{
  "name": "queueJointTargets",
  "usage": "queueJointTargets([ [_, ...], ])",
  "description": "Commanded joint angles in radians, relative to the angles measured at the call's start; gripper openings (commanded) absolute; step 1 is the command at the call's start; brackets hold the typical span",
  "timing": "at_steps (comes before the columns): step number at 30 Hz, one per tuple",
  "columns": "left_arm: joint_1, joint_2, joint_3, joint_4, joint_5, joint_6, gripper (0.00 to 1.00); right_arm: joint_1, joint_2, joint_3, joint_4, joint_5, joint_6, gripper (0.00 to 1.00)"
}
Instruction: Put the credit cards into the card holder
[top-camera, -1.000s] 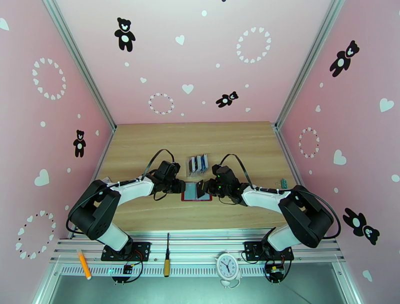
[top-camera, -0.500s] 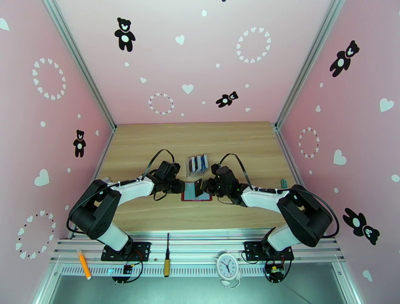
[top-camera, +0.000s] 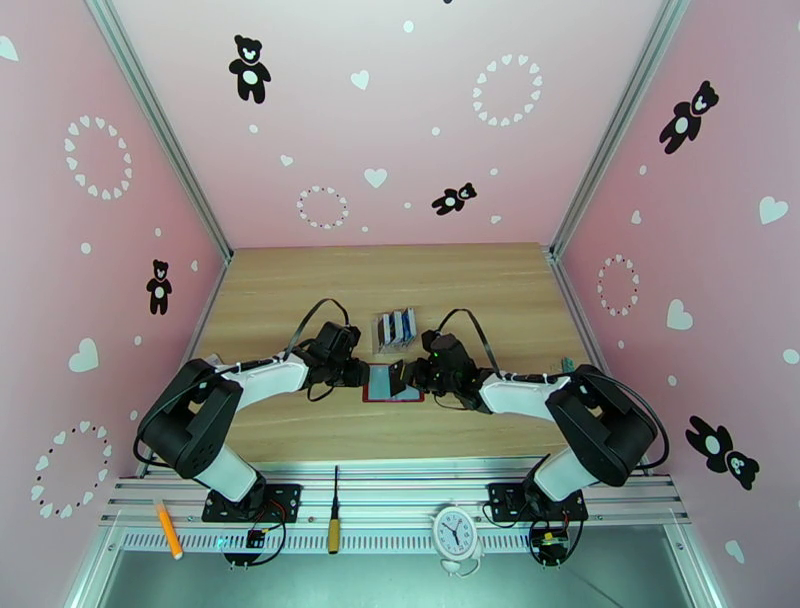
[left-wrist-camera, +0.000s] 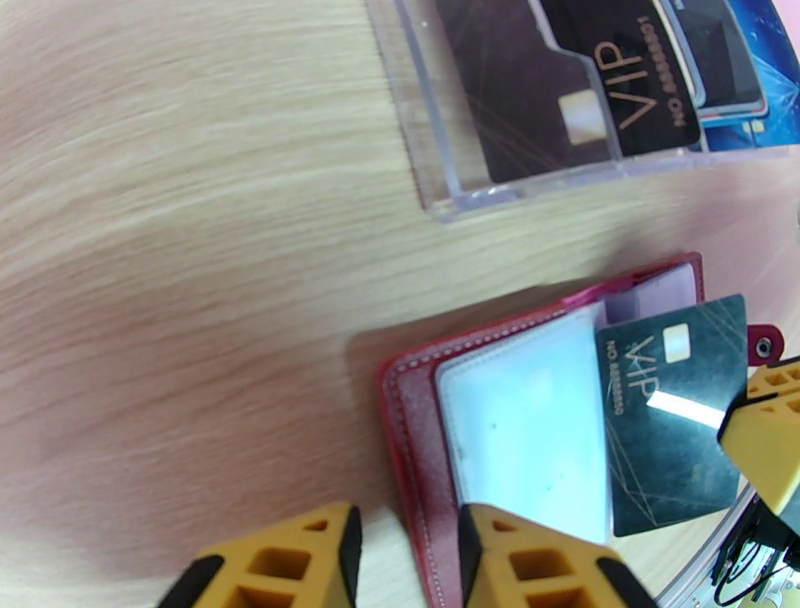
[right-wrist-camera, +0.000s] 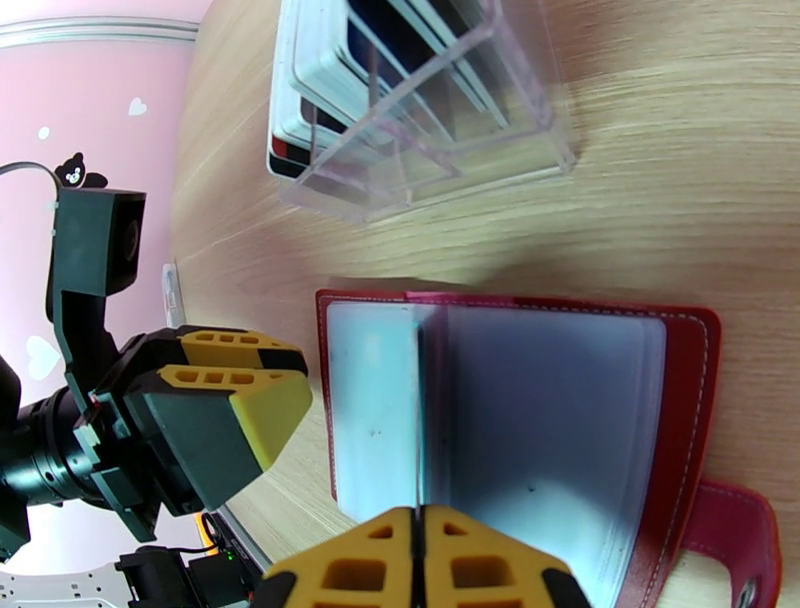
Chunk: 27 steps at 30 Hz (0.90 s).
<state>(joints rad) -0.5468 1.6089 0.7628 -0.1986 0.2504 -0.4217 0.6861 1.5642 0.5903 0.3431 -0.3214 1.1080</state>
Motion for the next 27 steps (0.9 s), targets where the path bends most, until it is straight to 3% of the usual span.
queueJointTargets([
  [1,-0.008,0.018,0.017,-0.002,0.003,0.009,0.34,0.005,0.02,-0.013,0.02,-0.005,0.004,0.09],
  [27,-0.009,0.031,0.023,-0.011,0.01,0.009,0.24,0.004,0.075,-0.039,0.074,0.012,0.016,0.09],
])
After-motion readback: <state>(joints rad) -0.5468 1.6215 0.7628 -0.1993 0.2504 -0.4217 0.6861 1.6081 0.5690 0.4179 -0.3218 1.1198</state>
